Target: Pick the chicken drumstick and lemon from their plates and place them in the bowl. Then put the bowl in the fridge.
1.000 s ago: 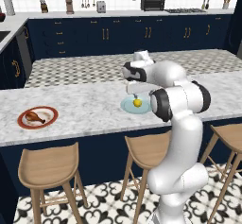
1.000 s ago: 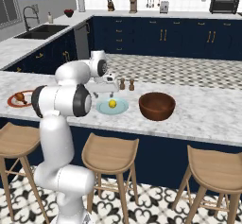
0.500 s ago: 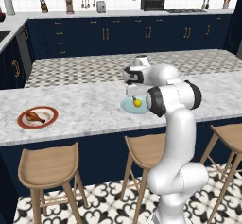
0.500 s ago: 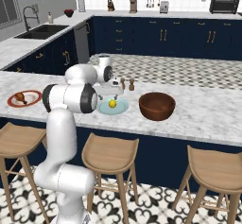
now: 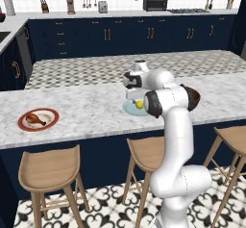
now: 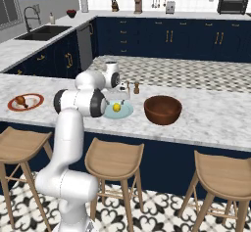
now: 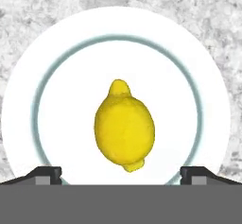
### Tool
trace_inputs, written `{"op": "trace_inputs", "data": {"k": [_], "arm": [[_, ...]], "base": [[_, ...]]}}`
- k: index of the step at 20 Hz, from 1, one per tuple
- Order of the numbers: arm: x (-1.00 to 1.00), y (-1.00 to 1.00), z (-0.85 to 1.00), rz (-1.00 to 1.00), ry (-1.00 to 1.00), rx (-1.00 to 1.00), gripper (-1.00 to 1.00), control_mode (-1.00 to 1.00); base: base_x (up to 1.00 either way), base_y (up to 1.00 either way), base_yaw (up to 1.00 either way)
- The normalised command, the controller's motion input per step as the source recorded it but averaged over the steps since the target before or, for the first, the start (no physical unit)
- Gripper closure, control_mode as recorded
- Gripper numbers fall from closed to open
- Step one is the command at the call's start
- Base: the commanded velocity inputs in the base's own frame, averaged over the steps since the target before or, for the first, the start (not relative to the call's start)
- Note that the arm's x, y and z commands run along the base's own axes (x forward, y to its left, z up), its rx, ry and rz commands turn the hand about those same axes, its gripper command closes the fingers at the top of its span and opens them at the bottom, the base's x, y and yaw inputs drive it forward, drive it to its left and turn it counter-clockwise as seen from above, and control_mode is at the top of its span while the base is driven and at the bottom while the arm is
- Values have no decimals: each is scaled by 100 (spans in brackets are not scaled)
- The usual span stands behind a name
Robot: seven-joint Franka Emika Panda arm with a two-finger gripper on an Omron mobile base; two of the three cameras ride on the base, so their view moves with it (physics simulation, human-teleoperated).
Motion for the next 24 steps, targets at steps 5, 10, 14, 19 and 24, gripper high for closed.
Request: {"op": "trace_inputs", "data": {"k": [5,10,14,19,24], "arm": [[38,0,-42,0,3,0,-100,-100],[36,-2,-25,0,3,1,-100,-100],[-6,0,-35,0,3,0,-100,-100],[-4,0,-27,0,3,0,100,-100],[-41,-8,9,0,-2,0,100,-100]], "base": [[0,0,0],[0,0,0],[0,0,0],[0,0,0],[0,0,0]]}}
